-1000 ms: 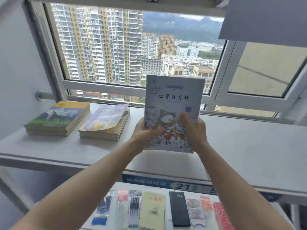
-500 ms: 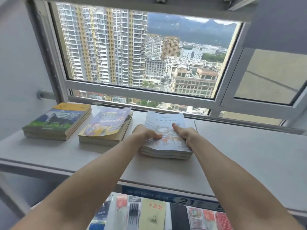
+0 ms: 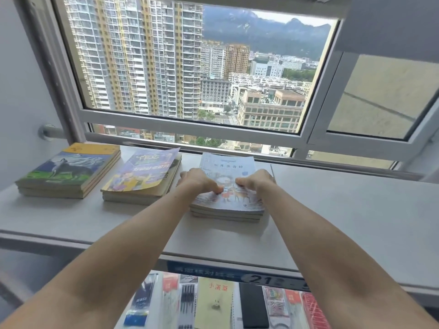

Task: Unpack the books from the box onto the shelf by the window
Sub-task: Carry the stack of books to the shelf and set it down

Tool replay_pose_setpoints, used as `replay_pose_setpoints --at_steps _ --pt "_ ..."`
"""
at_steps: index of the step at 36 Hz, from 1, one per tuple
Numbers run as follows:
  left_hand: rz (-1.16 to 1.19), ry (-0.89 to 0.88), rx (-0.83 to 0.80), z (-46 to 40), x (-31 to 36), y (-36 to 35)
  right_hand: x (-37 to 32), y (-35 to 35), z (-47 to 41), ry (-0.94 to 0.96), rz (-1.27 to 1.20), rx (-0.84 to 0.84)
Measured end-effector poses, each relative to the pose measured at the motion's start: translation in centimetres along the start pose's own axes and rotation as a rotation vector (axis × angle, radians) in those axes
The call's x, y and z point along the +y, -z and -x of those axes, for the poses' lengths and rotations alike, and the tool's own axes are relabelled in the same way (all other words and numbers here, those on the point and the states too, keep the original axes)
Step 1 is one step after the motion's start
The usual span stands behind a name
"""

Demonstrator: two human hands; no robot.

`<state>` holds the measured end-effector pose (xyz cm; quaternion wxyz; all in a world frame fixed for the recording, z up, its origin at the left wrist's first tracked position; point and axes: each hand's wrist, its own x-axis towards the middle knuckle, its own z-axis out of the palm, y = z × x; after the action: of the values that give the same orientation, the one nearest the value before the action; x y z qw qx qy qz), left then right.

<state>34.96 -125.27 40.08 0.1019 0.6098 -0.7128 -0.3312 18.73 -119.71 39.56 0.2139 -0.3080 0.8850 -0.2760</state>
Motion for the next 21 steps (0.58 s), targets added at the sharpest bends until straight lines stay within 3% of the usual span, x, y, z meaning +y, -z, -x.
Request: replay_pose_setpoints --at_steps 8,15,21 --pt "-0.364 -0.096 0.088 0.5 1.8 0.8 1.6 0.8 0.5 0.070 -0.035 0.035" --pt "-0.606 -0.465 0.236 2.5 6.9 0.5 6.5 6.5 2.2 0.081 0.218 0.257" --pt "-0.671 -0.746 0.161 6.7 13.2 -4.2 13.9 12.1 6.6 -0.034 0.391 0.429"
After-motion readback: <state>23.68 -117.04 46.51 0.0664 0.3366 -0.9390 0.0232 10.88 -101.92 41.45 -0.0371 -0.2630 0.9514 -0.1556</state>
